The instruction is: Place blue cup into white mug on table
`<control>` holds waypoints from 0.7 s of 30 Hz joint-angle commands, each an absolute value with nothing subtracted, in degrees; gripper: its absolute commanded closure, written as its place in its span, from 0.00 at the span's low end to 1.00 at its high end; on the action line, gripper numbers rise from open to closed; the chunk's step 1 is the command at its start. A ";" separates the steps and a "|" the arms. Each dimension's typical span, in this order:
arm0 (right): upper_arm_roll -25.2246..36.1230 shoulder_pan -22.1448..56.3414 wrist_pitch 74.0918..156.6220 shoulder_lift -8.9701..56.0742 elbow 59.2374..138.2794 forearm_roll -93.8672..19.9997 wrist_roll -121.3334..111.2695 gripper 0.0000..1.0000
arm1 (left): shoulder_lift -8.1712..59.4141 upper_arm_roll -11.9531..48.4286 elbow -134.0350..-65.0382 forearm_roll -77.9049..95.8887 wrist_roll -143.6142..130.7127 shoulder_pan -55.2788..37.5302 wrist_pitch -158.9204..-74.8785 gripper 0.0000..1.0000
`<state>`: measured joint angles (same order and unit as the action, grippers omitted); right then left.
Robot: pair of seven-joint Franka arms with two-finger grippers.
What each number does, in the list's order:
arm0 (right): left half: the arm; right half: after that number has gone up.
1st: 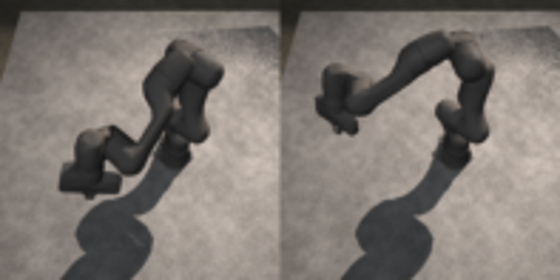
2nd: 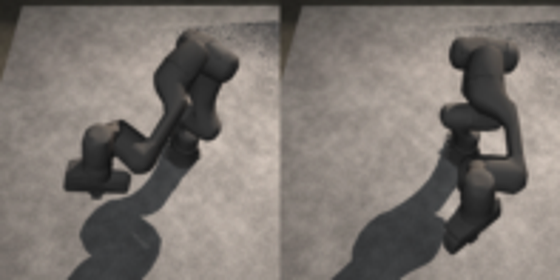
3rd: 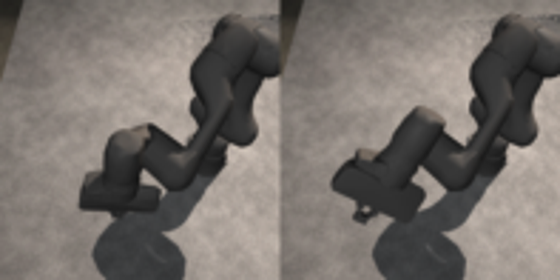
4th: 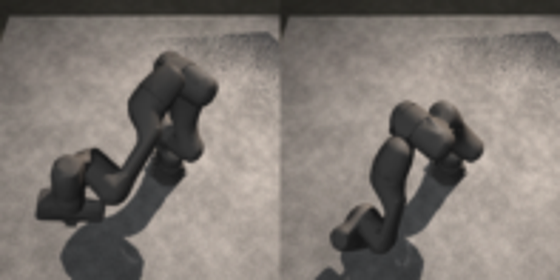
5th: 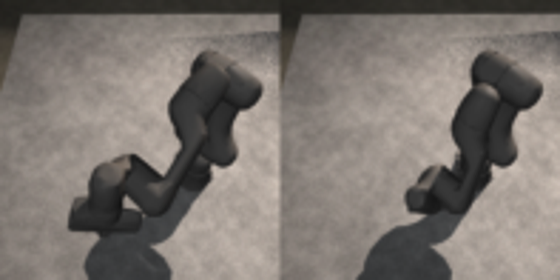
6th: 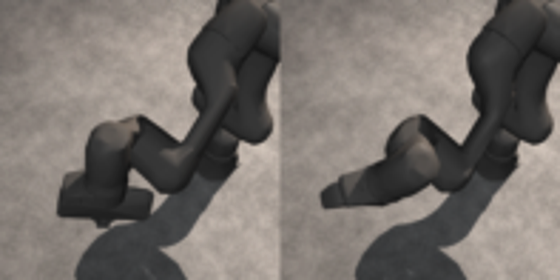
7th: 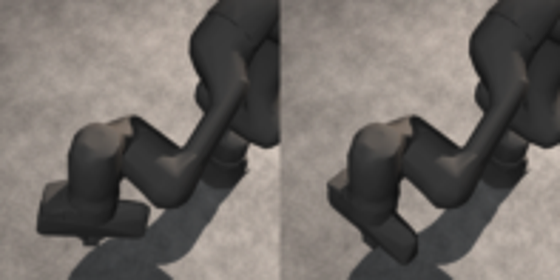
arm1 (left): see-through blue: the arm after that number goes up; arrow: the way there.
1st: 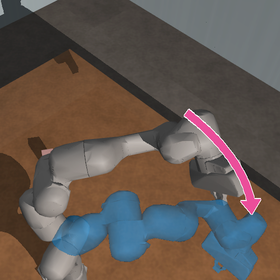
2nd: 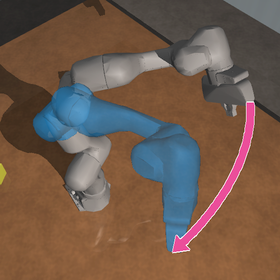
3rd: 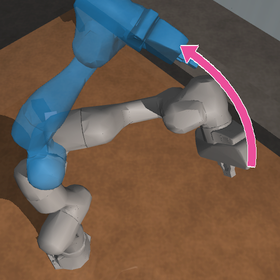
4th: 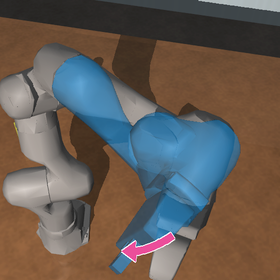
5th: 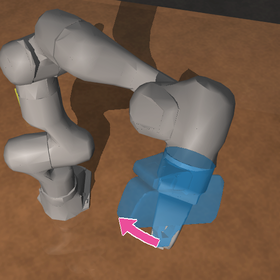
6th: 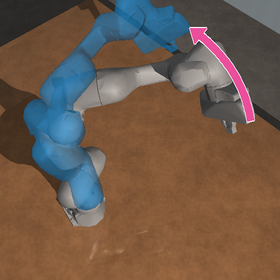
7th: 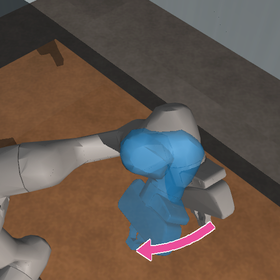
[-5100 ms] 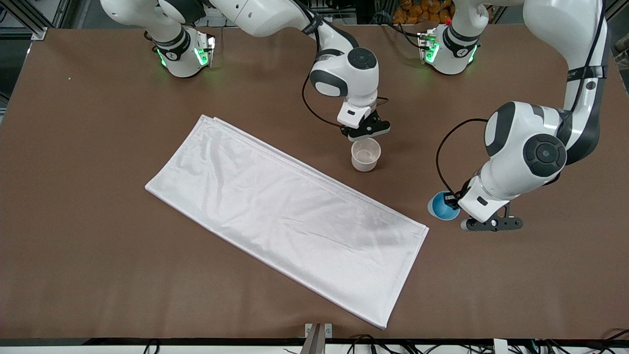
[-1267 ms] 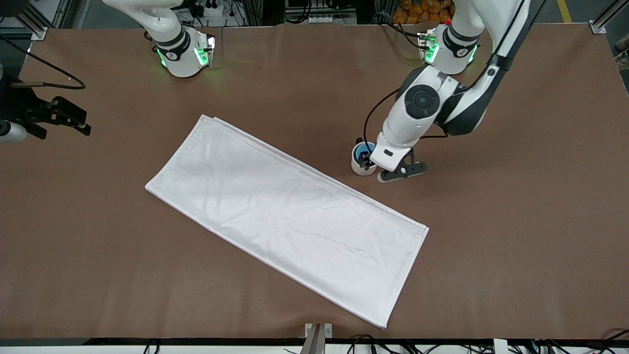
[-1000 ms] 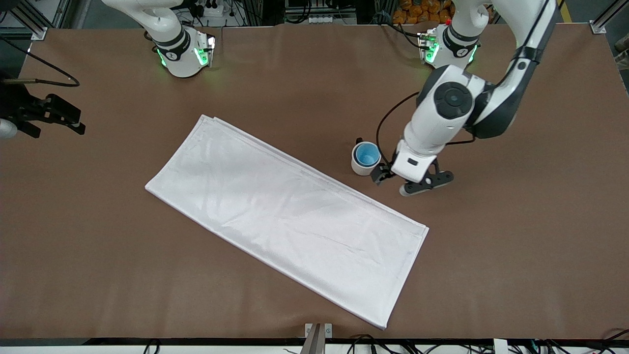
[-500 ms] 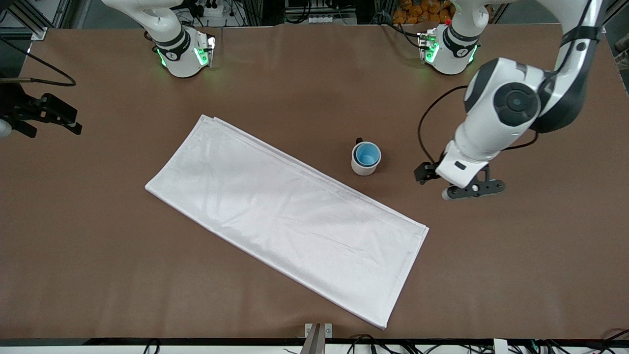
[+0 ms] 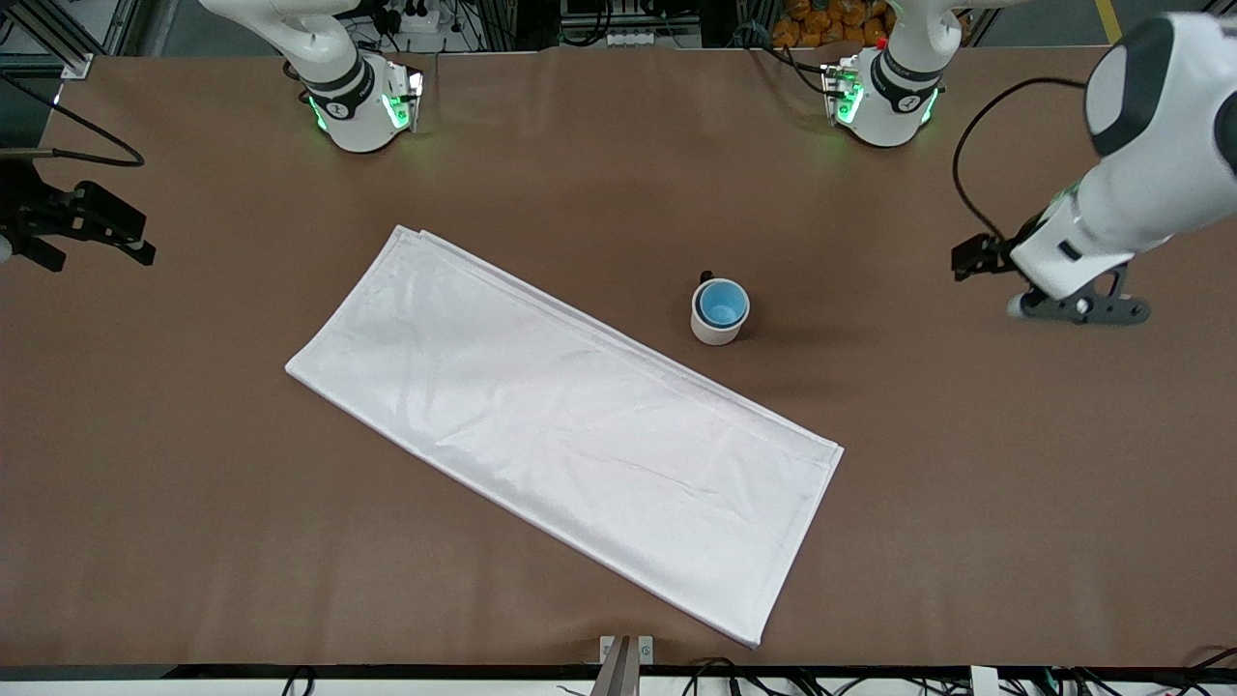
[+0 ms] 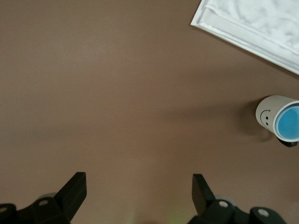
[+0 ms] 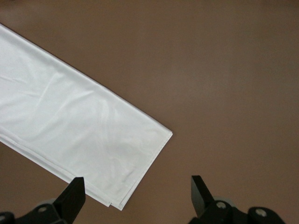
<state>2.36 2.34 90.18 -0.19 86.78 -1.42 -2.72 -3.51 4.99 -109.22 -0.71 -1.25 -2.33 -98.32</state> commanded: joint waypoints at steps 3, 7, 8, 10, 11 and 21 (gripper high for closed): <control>2.90 2.29 89.91 -1.32 86.66 -2.90 -3.16 0.00 | -6.68 4.13 -109.17 0.09 -0.97 -2.82 -98.96 0.00; 2.72 2.37 89.56 -1.49 86.66 -2.99 -3.16 0.00 | -5.63 4.13 -105.22 0.09 -0.18 -1.76 -99.05 0.00; 2.72 2.37 89.47 -1.58 86.66 -2.99 -3.16 0.00 | -4.75 4.13 -103.73 -0.35 -0.18 -1.84 -98.97 0.00; 2.64 2.37 89.39 -1.84 86.75 -2.99 -3.25 0.00 | -2.82 4.04 -100.65 -0.61 -0.18 -2.02 -98.70 0.00; 2.64 2.37 89.30 -1.93 86.84 -2.99 -3.25 0.00 | -2.12 4.04 -99.24 -0.79 -0.18 -2.11 -98.27 0.00; 2.55 2.64 88.33 -2.64 87.01 -2.99 -3.25 0.00 | -0.53 4.57 -95.19 -3.69 6.50 -2.55 -96.06 0.00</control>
